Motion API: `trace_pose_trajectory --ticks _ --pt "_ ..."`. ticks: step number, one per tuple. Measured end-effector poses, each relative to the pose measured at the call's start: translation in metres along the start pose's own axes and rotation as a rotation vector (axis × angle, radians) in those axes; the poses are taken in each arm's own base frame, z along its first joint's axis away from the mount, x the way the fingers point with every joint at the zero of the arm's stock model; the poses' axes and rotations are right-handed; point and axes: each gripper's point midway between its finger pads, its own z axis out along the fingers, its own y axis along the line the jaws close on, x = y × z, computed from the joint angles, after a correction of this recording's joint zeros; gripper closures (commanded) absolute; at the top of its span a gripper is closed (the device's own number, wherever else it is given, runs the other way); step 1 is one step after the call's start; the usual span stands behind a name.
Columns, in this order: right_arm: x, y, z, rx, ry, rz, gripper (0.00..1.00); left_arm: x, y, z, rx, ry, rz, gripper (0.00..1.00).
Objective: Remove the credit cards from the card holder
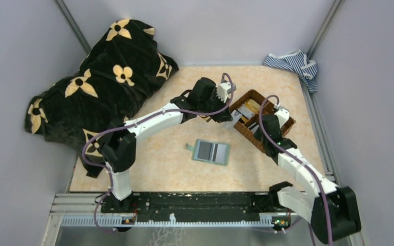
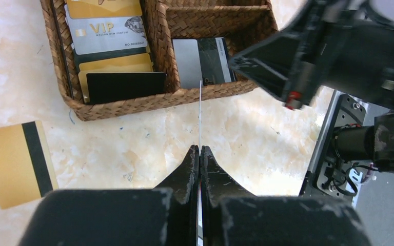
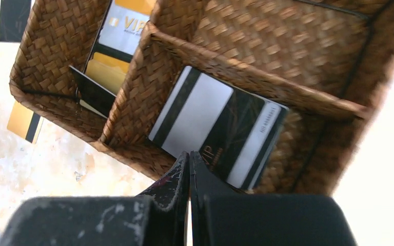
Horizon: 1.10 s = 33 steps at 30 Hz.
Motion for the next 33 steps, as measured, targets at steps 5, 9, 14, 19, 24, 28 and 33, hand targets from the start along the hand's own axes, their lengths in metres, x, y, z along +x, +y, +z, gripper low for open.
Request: trace_pose_trajectory --ticks 5,9,14,19,24,28,33 --pt "0.018 0.014 0.024 -0.036 0.066 -0.026 1.0 -0.001 -0.005 -0.02 -0.015 -0.033 0.013 1.0" --pt "0.022 0.028 0.04 -0.07 0.09 -0.042 1.0 0.005 -0.001 -0.026 -0.03 -0.035 0.007 1.0" --pt "0.019 0.059 0.042 -0.151 0.103 -0.086 1.0 0.014 0.009 -0.027 -0.048 -0.029 -0.007 1.0" --pt "0.024 0.091 0.036 -0.24 0.109 -0.143 1.0 0.02 0.016 -0.027 -0.058 -0.026 -0.022 1.0" --pt "0.037 0.11 0.029 -0.306 0.129 -0.175 1.0 0.018 0.018 -0.027 -0.06 -0.035 -0.021 1.0" --pt "0.045 0.121 0.021 -0.349 0.146 -0.191 1.0 0.015 0.017 -0.029 -0.057 -0.043 -0.018 1.0" --pt "0.02 0.121 0.001 -0.375 0.085 -0.166 1.0 0.003 0.006 -0.036 -0.012 -0.075 0.038 1.0"
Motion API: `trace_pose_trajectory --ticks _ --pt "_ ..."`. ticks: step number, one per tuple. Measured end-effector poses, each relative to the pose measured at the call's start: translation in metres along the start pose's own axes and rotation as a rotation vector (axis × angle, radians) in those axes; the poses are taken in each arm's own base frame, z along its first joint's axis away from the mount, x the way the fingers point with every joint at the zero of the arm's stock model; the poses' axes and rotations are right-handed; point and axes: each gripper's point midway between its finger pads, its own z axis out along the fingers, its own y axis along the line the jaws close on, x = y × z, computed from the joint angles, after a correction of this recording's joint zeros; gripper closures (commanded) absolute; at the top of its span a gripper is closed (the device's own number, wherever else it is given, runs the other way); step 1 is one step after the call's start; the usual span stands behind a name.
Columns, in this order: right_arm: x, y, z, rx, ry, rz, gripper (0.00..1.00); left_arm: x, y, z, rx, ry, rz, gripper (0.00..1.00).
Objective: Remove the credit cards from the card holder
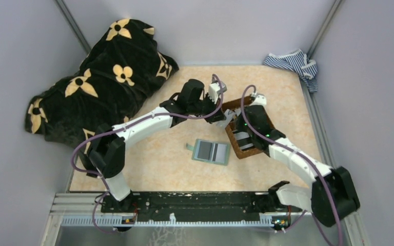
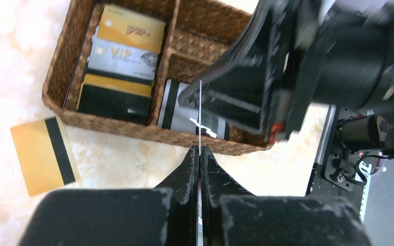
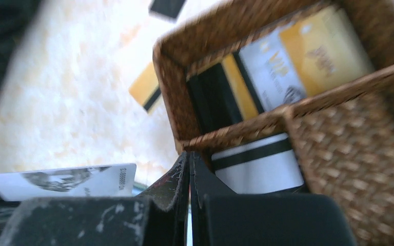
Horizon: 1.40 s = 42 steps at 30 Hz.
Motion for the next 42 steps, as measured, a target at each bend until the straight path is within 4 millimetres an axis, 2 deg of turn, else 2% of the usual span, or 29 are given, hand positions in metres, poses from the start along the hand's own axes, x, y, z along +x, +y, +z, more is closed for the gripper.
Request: trace_pose_trajectory --ticks 2,5,7,9,12,16,19,22,25,29,33,37,42 --pt "-0.027 -0.005 -0.016 -0.004 -0.079 0.038 1.0 -0.006 -0.006 -0.001 0.036 -0.019 0.045 1.0" --pt "-0.064 -0.022 -0.043 0.028 -0.207 0.102 1.0 -0.009 -0.015 -0.001 0.1 -0.032 0.119 1.0" --pt "-0.079 -0.034 -0.058 0.066 -0.267 0.13 1.0 -0.008 -0.02 0.0 0.134 -0.03 0.16 1.0" --pt "-0.085 -0.052 -0.07 0.126 -0.3 0.154 1.0 -0.008 -0.024 0.005 0.163 -0.029 0.205 1.0" --pt "-0.078 -0.083 -0.072 0.234 -0.296 0.188 1.0 -0.006 -0.031 0.017 0.194 -0.025 0.255 1.0" --pt "-0.044 -0.132 -0.067 0.379 -0.222 0.236 1.0 0.005 -0.039 0.031 0.221 -0.013 0.292 1.0" --pt "-0.029 -0.15 -0.06 0.425 -0.162 0.259 0.9 0.009 -0.043 0.04 0.229 -0.006 0.308 1.0" --pt "-0.017 -0.15 -0.045 0.413 -0.085 0.261 0.89 0.01 -0.045 0.043 0.228 -0.005 0.317 1.0" --pt "-0.01 -0.147 -0.029 0.385 -0.037 0.259 0.94 0.008 -0.045 0.044 0.224 -0.014 0.324 1.0" --pt "-0.008 -0.143 -0.005 0.356 0.005 0.258 1.0 0.007 -0.044 0.044 0.217 -0.017 0.332 1.0" --pt "-0.006 -0.138 0.019 0.319 0.037 0.261 1.0 0.007 -0.043 0.044 0.214 -0.015 0.34 1.0" --pt "-0.012 -0.132 0.04 0.292 0.047 0.254 1.0 0.008 -0.042 0.044 0.214 -0.015 0.348 1.0" --pt "-0.028 -0.114 0.058 0.249 0.038 0.223 1.0 0.015 -0.04 0.044 0.211 -0.002 0.349 1.0"
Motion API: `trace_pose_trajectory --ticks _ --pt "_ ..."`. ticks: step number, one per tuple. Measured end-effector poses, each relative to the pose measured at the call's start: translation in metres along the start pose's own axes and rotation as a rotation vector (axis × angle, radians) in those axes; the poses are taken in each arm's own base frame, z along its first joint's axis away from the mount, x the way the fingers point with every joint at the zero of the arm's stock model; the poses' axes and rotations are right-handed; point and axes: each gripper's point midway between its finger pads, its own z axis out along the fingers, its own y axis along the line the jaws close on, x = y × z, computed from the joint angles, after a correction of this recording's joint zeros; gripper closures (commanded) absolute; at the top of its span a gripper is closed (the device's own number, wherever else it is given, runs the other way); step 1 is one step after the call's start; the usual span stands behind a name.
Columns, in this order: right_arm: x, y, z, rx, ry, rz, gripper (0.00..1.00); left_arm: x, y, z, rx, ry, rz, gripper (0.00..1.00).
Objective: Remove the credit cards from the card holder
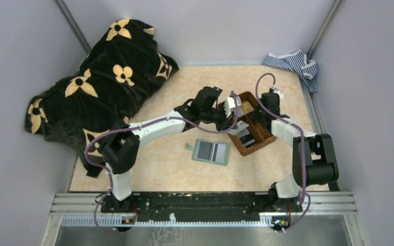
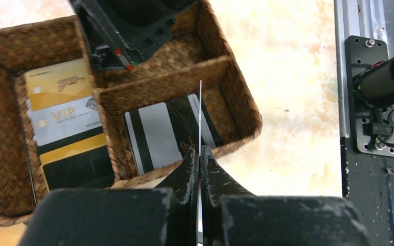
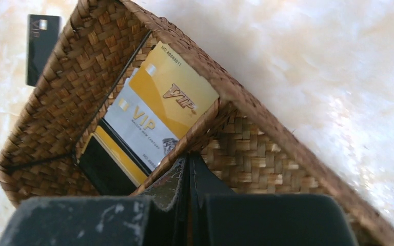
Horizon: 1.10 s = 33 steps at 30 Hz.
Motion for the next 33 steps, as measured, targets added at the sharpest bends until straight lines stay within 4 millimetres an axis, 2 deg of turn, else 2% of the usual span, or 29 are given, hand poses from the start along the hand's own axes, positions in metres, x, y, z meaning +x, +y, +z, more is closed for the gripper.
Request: trace_pose_trajectory --ticks 9,13,16,18,20,23,26,28,33 --pt "-0.005 0.052 0.014 -0.106 0.005 -0.064 1.0 0.008 0.005 0.0 -0.032 0.019 -0.005 1.0" --pt "-0.007 0.057 0.015 -0.117 -0.002 -0.063 1.0 0.009 0.012 -0.001 -0.071 0.025 -0.006 1.0" --pt "-0.021 0.055 0.008 -0.116 -0.035 -0.044 1.0 0.007 0.019 -0.003 -0.102 0.024 -0.02 1.0" --pt "-0.04 0.053 -0.004 -0.122 -0.079 -0.008 1.0 -0.001 0.024 -0.005 -0.126 0.014 -0.033 1.0" --pt "-0.063 0.046 -0.02 -0.118 -0.143 0.036 1.0 -0.014 0.03 -0.007 -0.148 -0.003 -0.041 1.0" --pt "-0.093 0.026 -0.054 -0.103 -0.262 0.111 1.0 -0.044 0.047 -0.005 -0.191 -0.041 -0.05 1.0" --pt "-0.1 0.017 -0.08 -0.111 -0.323 0.143 1.0 -0.057 0.064 0.003 -0.225 -0.044 -0.065 1.0" --pt "-0.093 0.015 -0.091 -0.124 -0.331 0.15 1.0 -0.05 0.073 0.01 -0.24 -0.016 -0.08 1.0" --pt "-0.068 0.0 -0.1 -0.098 -0.29 0.143 1.0 -0.001 0.085 0.023 -0.266 0.152 -0.14 1.0"
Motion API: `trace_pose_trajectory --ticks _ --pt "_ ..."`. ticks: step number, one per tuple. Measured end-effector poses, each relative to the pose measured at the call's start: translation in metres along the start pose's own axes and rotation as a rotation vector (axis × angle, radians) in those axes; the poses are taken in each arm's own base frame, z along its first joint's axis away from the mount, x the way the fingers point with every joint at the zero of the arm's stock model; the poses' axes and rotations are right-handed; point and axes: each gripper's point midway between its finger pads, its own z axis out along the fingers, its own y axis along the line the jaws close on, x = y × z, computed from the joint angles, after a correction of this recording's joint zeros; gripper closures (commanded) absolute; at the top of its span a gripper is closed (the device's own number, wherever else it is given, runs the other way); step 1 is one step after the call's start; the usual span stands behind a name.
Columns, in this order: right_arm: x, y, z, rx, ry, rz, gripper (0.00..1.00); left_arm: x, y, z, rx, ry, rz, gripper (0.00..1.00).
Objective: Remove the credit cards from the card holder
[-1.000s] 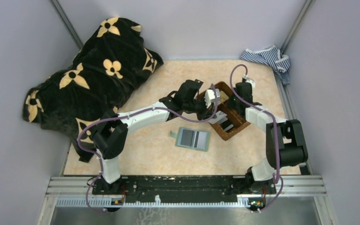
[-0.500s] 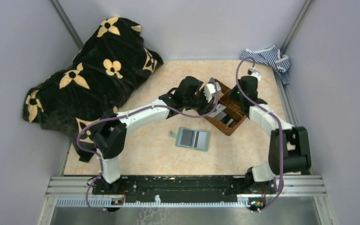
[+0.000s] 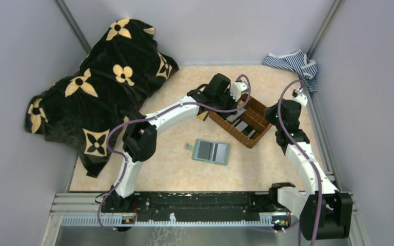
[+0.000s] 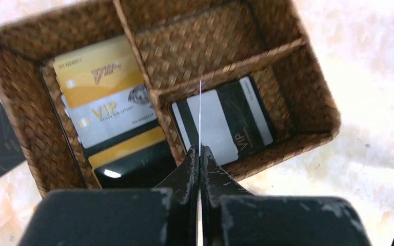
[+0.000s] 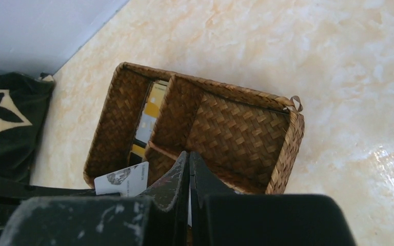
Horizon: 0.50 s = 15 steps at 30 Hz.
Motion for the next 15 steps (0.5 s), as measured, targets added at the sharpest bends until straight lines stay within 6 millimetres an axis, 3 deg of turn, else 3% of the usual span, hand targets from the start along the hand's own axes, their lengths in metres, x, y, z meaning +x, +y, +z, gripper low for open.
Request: trace_pose_trajectory --ticks 4,15 --pt "0.008 -0.007 -0.006 0.013 0.019 -0.011 1.0 0.021 0.002 0.0 -0.009 0.089 -0.018 1.0" --pt "0.025 -0.02 -0.007 0.036 0.058 -0.026 1.0 0.018 0.0 -0.006 -0.018 0.116 -0.043 1.0"
